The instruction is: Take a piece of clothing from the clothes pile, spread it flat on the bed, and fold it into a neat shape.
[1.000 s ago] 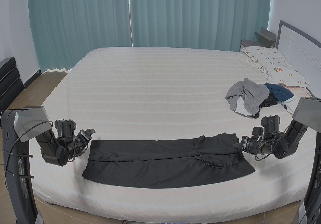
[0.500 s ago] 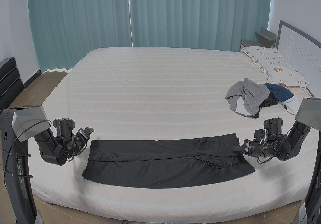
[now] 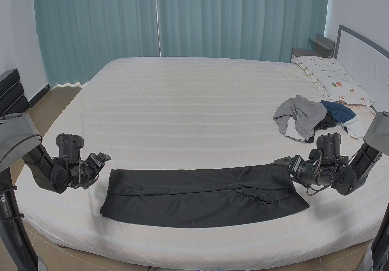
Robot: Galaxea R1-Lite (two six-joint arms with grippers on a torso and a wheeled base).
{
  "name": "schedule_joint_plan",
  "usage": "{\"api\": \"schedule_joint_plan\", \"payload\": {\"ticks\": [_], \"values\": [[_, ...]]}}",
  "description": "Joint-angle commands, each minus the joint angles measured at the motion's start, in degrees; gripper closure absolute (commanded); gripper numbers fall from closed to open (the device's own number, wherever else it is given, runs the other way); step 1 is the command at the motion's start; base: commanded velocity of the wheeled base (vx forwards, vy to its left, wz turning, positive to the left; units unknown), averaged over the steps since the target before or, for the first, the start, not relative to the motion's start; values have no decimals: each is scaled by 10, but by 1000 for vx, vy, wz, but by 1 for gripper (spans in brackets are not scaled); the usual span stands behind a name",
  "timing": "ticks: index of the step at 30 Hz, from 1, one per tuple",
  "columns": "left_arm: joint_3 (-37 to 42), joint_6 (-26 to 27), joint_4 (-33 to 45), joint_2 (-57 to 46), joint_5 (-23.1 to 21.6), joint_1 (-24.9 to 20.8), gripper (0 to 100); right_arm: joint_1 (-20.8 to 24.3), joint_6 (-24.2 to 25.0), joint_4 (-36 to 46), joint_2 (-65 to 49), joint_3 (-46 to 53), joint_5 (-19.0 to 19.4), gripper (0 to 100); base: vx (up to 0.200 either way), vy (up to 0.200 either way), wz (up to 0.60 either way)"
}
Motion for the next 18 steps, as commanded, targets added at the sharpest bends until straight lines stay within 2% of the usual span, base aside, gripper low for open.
{"api": "schedule_joint_plan", "payload": {"ticks": [1,3,9,13,14,16,18], "values": [[46,-1,13,-53,2,-27,0,34,28,-5,-32,21,-18,0,0,0,0],[77,-9,8,-62,-1,-40,0,36,50,-5,-30,33,-18,0,0,0,0],[82,-21,10,-53,15,-77,0,35,80,-5,-15,37,-18,0,0,0,0],[76,-25,10,-40,16,-84,0,39,89,-5,-12,35,-18,0,0,0,0],[67,-44,9,-25,22,-84,0,48,93,-5,-13,35,-19,0,0,0,0],[63,-48,9,-17,27,-84,0,49,93,-5,-13,36,-19,0,0,0,0],[50,-49,9,9,50,-84,0,52,93,-5,-11,35,-23,0,0,0,0]]}}
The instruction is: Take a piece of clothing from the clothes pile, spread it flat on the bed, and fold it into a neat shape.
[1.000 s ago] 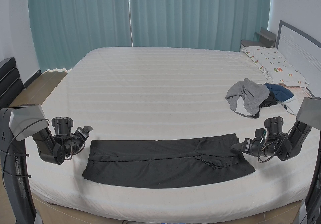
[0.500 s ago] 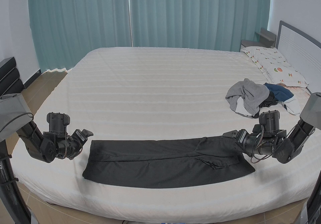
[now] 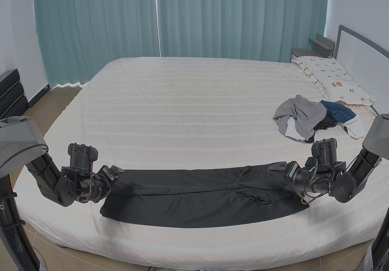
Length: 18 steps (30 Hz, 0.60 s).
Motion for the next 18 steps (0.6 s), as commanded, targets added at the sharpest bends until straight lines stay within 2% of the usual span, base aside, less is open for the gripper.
{"api": "schedule_joint_plan", "payload": {"ticks": [1,8,11,18], "values": [[-26,-8,-1,50,28,-2,0,10,1,0,5,0,-5,0,0,0,0],[-62,-11,-1,85,53,1,0,12,1,0,6,0,-9,0,0,0,0],[-71,-29,-1,86,53,1,0,14,1,-1,9,-2,-9,0,0,0,0],[-87,-32,3,103,55,0,0,15,1,-1,11,-2,-9,0,0,0,0]]}}
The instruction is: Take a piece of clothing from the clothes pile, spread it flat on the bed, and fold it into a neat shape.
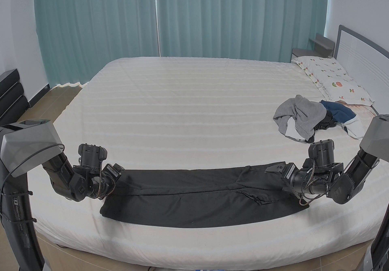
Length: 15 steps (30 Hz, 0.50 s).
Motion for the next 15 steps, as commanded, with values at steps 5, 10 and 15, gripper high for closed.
{"api": "schedule_joint_plan", "payload": {"ticks": [5,10,15], "values": [[2,0,2,10,5,1,100,1,-1,0,2,1,-1,0,0,0,0],[15,0,2,-7,12,6,100,1,-1,2,-5,1,-4,0,0,0,0],[25,1,2,-30,13,6,100,15,-1,9,-2,-1,-38,0,0,0,0]]}}
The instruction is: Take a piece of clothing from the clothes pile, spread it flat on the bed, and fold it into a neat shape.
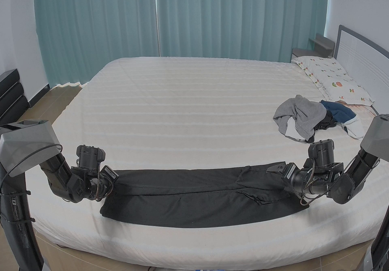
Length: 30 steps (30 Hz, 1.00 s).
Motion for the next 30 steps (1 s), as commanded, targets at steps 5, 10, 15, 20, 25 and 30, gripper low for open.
{"api": "schedule_joint_plan", "payload": {"ticks": [5,10,15,20,25,30], "values": [[12,0,-2,-32,1,0,100,26,2,3,6,-7,-29,0,0,0,0],[11,-2,-6,-30,1,0,100,27,21,7,22,-16,-29,0,0,0,0],[14,-3,-38,-30,8,1,100,28,24,53,25,-40,-56,0,0,0,0],[28,-1,-79,-25,13,1,100,28,40,69,18,-50,-66,0,0,0,0],[30,-1,-85,-25,13,1,100,32,45,68,41,-51,-67,0,0,0,0],[30,-1,-85,-25,13,1,100,32,46,68,59,-57,-67,0,0,0,0]]}}
